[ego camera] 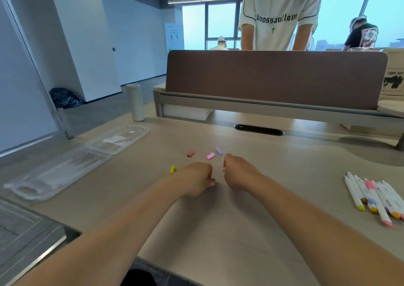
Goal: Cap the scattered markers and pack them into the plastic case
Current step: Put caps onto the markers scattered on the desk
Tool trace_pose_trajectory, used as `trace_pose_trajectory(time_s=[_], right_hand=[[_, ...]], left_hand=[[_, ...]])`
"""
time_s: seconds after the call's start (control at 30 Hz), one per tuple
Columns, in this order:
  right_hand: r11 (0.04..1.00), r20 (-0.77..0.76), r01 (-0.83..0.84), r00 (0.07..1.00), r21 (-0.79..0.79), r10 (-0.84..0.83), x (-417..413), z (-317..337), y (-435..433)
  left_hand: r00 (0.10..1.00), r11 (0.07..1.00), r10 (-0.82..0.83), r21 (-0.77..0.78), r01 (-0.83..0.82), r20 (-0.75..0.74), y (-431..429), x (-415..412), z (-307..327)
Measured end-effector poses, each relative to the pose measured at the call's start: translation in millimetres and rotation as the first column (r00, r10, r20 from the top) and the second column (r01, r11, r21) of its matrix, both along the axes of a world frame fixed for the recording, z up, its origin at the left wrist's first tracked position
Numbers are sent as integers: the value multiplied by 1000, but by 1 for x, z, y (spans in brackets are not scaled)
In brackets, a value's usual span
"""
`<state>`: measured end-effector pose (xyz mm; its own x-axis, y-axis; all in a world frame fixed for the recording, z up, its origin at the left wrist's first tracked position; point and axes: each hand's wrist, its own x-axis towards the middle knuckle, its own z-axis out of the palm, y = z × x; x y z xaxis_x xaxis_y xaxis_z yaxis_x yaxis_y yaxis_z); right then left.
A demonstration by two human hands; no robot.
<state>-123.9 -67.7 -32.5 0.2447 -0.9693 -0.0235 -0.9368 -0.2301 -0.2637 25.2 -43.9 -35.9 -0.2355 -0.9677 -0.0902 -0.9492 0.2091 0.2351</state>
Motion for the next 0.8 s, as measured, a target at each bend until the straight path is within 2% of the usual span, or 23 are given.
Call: trace_pose_trajectory(time_s=[0.13,0.27,0.4,0.53,0.63,0.73,0.8], right_hand=[[993,-6,-115,993,-18,115,16,1,-7],[996,-55,-91,994,-1,91,37,-4,-23],[999,-30,-38,999,-38,37,54,-3,-26],[996,19,17,1000,-91,-15,67,1,-26],[999,-84,15,996,-49,-19,74,1,-29],[998,-198,-54,979,11,55,81,6,-32],[987,-318,-60,942,146,104,87,9,-34]], left_hand=[[996,992,63,-102,-70,-69,-2,26,6],[985,969,104,-209,-131,-136,-4,50,16],[968,956,210,-177,-232,-138,-8,68,21],[958,947,282,-143,-286,-50,-15,79,15],[950,946,313,-101,-310,13,-22,82,8],[946,949,315,4,-316,75,-28,80,4],[946,949,303,49,-310,115,-31,78,0]])
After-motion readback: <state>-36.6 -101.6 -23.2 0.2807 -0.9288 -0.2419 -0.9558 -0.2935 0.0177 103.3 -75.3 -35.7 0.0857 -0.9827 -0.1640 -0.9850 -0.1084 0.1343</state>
